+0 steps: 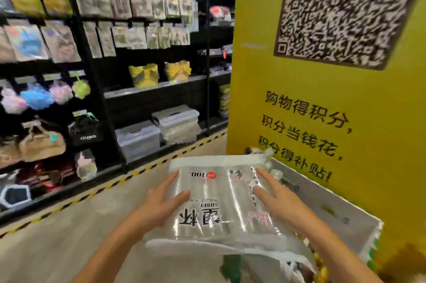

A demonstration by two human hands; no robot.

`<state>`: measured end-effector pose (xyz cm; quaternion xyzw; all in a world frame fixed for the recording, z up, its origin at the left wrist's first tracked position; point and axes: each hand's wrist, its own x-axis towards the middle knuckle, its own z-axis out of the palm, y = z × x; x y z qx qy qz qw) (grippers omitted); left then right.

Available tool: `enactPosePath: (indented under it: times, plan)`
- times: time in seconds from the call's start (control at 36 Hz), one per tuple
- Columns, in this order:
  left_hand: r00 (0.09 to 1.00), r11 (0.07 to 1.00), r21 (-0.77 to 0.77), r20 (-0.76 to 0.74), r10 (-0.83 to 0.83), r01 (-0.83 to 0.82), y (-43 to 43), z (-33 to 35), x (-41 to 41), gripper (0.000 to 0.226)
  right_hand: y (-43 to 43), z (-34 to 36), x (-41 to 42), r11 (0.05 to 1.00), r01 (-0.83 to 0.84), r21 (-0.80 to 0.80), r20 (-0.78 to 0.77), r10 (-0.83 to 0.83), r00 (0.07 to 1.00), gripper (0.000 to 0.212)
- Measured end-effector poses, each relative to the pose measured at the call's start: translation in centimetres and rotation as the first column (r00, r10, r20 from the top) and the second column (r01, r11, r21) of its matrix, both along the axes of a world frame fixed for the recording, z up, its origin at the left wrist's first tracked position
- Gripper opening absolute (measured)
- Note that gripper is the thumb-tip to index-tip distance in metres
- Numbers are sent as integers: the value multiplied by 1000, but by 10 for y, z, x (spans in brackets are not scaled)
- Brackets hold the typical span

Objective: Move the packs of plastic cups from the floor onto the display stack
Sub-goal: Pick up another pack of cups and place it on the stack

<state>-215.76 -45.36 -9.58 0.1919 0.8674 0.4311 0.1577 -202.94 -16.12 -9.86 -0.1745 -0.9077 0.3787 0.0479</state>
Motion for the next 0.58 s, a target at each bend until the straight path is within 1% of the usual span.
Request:
enactPosePath:
  times: [0.08, 0.14, 0.19, 0.25, 0.28, 0.36, 0.44, 0.53, 0.58]
  plan:
    - [996, 996, 43, 10, -83, 83, 26, 18, 3, 78, 5, 19, 29, 994, 110, 14, -2, -110, 994, 58]
    - [988, 988, 29, -3, -153, 153, 41, 28, 0, 79, 8, 29, 47, 984, 177, 30, -31, -176, 984, 59]
    - [971, 971, 13, 14, -239, 238, 54, 38, 1, 78, 13, 37, 66, 967, 251, 41, -47, -249, 967, 60]
    - [943, 943, 22, 25, -333, 332, 69, 45, 1, 75, 13, 41, 88, 943, 331, 29, -51, -329, 943, 61]
    - [925, 925, 26, 8, -380, 380, 77, 48, 1, 75, 10, 45, 100, 928, 372, 22, -57, -371, 927, 61]
    - [880, 880, 3, -9, -476, 476, 103, 57, 12, 77, -3, 55, 140, 869, 494, -1, -73, -493, 867, 58]
    - [795, 795, -26, -17, -606, 605, 127, 64, 37, 79, -17, 62, 183, 786, 618, -1, -65, -617, 784, 55]
    - [688, 691, -9, -91, -720, 723, 149, 66, 68, 81, -33, 66, 228, 697, 717, -4, -64, -715, 696, 56]
    - [608, 615, -33, -119, -785, 788, 163, 66, 92, 79, -46, 67, 261, 627, 779, -15, -61, -778, 625, 56]
